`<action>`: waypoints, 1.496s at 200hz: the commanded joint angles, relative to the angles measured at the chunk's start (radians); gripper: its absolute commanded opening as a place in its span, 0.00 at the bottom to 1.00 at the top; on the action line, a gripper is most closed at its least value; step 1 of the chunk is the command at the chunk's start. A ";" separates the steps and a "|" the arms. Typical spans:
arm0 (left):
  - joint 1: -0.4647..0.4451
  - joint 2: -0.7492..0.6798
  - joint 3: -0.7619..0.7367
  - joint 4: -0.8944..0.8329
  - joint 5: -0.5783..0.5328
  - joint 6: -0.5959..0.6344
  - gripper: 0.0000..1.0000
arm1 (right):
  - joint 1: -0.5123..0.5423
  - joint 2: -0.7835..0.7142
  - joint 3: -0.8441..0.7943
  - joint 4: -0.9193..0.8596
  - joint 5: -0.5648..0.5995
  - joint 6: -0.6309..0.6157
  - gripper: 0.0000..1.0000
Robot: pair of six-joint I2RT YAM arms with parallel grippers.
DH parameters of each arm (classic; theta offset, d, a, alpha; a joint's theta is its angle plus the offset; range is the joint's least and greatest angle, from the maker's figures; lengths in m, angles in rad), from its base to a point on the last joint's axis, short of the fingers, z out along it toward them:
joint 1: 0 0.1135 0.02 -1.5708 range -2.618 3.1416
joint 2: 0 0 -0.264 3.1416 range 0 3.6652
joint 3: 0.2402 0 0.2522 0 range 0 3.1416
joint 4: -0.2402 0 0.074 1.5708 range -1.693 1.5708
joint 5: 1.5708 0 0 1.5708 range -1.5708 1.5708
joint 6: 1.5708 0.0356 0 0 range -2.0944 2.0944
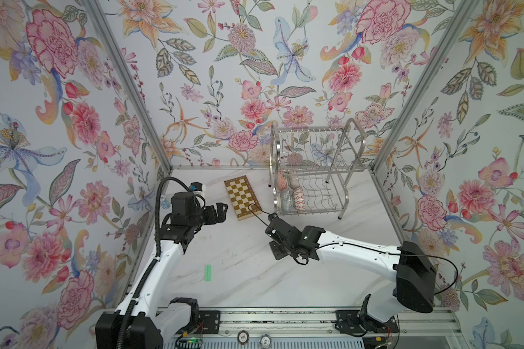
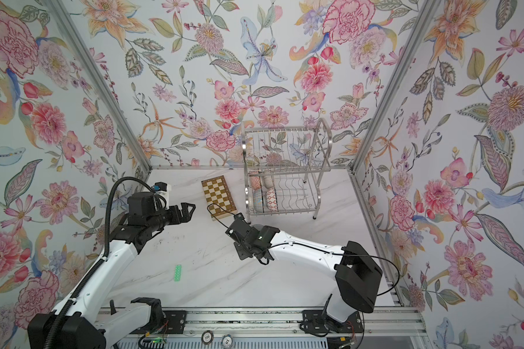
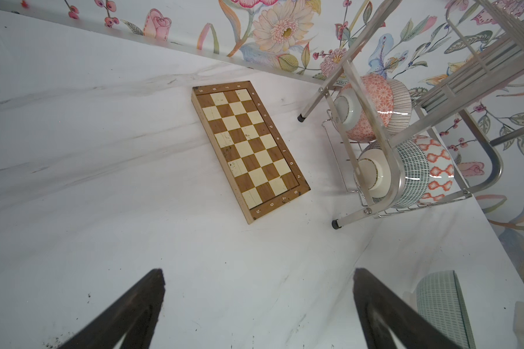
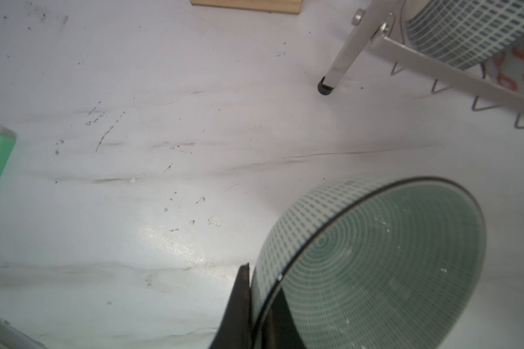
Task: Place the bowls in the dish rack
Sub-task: 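Lift and carry the green bowl into the rack beside the blue bowl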
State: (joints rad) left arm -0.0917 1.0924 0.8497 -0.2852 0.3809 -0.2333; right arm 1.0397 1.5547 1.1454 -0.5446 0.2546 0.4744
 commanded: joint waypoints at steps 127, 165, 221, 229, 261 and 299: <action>-0.053 0.015 -0.042 0.084 0.170 0.091 0.99 | -0.386 -0.484 -0.401 0.516 -0.180 0.114 0.00; -0.063 0.012 -0.048 0.092 0.177 0.100 0.99 | -0.485 -0.533 -0.483 0.634 -0.272 0.200 0.00; -0.073 0.011 -0.062 0.133 0.247 0.092 0.99 | -0.664 -0.562 -0.569 0.800 -0.444 0.323 0.00; -0.075 0.011 -0.068 0.151 0.272 0.082 0.99 | -0.687 -0.558 -0.578 0.825 -0.468 0.340 0.00; -0.081 0.010 -0.078 0.178 0.314 0.078 0.99 | -0.757 -0.517 -0.598 0.935 -0.570 0.411 0.00; -0.089 0.006 -0.082 0.181 0.325 0.087 0.99 | -0.796 -0.461 -0.585 1.000 -0.648 0.438 0.00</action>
State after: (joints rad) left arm -0.1699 1.1038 0.7792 -0.1326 0.6685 -0.1539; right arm 0.2646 1.0714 0.5434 0.3038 -0.3008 0.8761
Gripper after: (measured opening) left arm 0.990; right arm 0.079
